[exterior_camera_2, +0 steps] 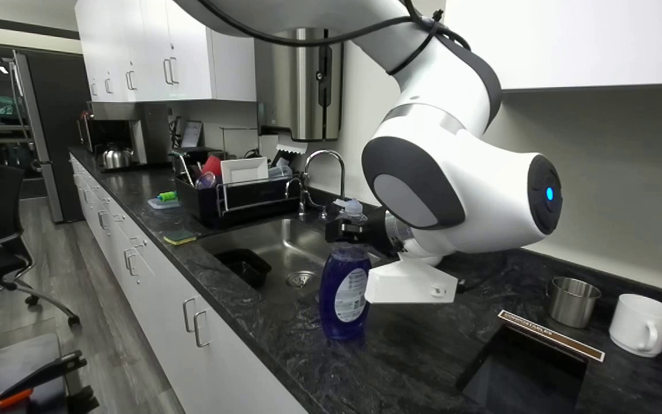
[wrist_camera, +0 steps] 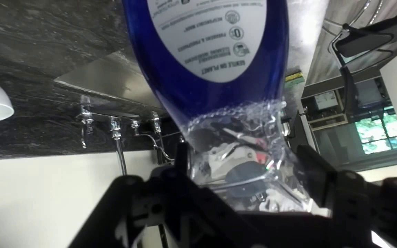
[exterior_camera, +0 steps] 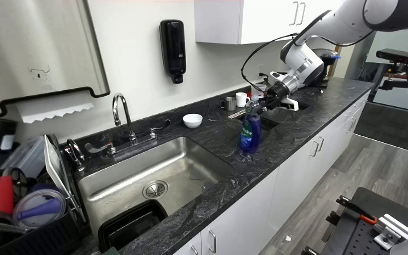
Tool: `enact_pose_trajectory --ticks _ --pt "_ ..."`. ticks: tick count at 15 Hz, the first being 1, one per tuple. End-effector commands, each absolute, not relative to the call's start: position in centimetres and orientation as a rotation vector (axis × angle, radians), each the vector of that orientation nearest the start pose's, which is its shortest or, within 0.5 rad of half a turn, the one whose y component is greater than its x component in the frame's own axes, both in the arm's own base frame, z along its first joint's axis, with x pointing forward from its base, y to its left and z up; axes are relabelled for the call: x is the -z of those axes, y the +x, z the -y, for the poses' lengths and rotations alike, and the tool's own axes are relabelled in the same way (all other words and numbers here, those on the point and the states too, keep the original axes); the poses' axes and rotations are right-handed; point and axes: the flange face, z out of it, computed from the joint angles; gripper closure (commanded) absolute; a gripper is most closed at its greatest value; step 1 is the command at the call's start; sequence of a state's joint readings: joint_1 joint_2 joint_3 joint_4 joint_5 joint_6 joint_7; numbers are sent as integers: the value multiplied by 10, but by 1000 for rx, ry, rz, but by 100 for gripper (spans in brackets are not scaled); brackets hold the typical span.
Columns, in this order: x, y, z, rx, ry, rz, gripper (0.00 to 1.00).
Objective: Pick up the dish soap bottle
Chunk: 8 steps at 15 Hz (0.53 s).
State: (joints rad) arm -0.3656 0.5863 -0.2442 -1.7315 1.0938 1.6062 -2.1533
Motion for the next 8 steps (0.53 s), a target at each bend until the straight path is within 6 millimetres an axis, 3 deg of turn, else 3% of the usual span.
enact_pose_trajectory --ticks 1,4,8 --pt "-257 567 279 894 -2029 1164 47" --pt "-262 568 284 828 -2087 1202 47" --pt "-269 569 272 711 -2110 1301 47"
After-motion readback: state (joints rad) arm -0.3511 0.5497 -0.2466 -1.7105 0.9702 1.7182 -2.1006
